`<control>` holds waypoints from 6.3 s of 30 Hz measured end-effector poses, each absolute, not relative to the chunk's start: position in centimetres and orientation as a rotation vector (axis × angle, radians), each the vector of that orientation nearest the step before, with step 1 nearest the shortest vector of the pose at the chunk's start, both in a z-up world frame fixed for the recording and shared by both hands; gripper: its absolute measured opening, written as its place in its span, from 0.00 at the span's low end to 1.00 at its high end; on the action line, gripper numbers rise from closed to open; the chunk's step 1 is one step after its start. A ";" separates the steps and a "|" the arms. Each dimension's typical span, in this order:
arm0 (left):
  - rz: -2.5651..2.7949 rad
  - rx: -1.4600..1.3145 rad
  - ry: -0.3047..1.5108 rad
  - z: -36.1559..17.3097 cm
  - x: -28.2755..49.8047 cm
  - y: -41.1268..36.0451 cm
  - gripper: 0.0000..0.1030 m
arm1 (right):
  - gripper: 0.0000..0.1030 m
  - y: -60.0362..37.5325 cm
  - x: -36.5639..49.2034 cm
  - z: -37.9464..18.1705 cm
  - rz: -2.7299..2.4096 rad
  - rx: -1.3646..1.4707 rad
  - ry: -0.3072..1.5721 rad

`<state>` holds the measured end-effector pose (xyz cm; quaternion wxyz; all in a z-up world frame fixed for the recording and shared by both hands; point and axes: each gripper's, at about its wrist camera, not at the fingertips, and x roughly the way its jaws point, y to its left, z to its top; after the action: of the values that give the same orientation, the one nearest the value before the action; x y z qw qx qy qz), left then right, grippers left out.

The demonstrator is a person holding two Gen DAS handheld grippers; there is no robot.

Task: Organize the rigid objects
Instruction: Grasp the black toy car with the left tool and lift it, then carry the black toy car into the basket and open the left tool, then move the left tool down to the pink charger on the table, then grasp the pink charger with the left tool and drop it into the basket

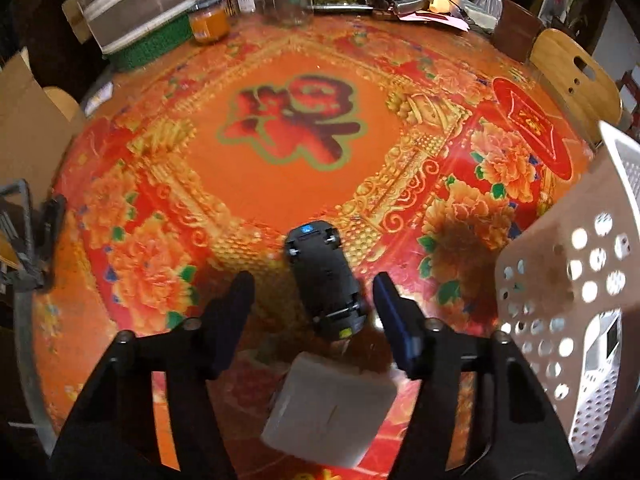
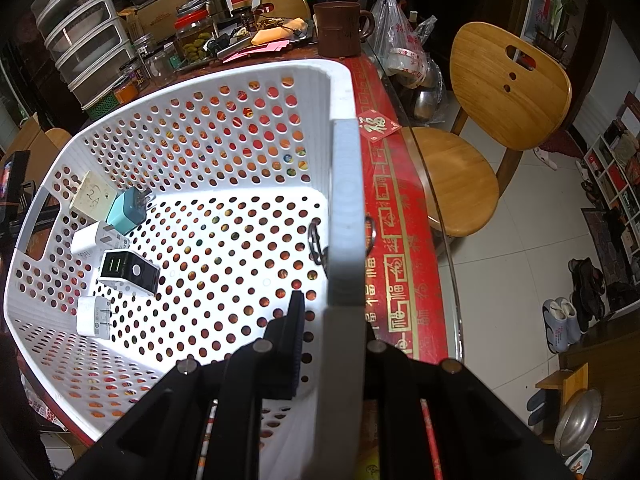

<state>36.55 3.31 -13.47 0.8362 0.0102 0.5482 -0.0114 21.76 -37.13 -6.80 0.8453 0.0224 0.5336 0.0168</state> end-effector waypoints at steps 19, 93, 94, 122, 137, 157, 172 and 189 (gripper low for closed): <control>0.059 0.007 1.036 -7.9 33.8 6.1 0.27 | 0.12 -37.1 21.8 -6.8 0.036 0.046 1.125; -0.112 0.731 0.871 -4.3 28.7 -22.7 0.80 | 0.12 -36.9 21.5 -6.9 0.034 0.029 1.127; -0.096 0.713 0.852 -3.2 28.5 -21.8 0.80 | 0.12 -36.9 21.5 -6.9 0.034 0.029 1.127; 0.045 0.166 1.148 -11.2 31.9 4.7 0.75 | 0.12 -36.8 21.7 -6.8 0.033 0.022 1.128; 0.038 0.125 1.173 -12.6 31.2 7.1 0.61 | 0.12 -36.6 21.8 -6.6 0.034 0.020 1.126; 0.135 0.132 0.991 -5.9 29.8 6.7 0.24 | 0.12 -36.6 21.8 -6.6 0.035 0.020 1.125; -0.098 0.481 0.978 -0.3 29.5 -15.2 0.25 | 0.12 -36.6 21.7 -6.7 0.037 0.010 1.125; -0.128 0.602 1.115 -7.3 32.1 -22.0 0.25 | 0.12 -36.6 21.7 -6.7 0.037 0.011 1.124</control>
<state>32.05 -22.05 -7.26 0.8040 0.2811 0.5206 -0.0598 21.67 -36.58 -6.71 0.8460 0.0051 0.5329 0.0175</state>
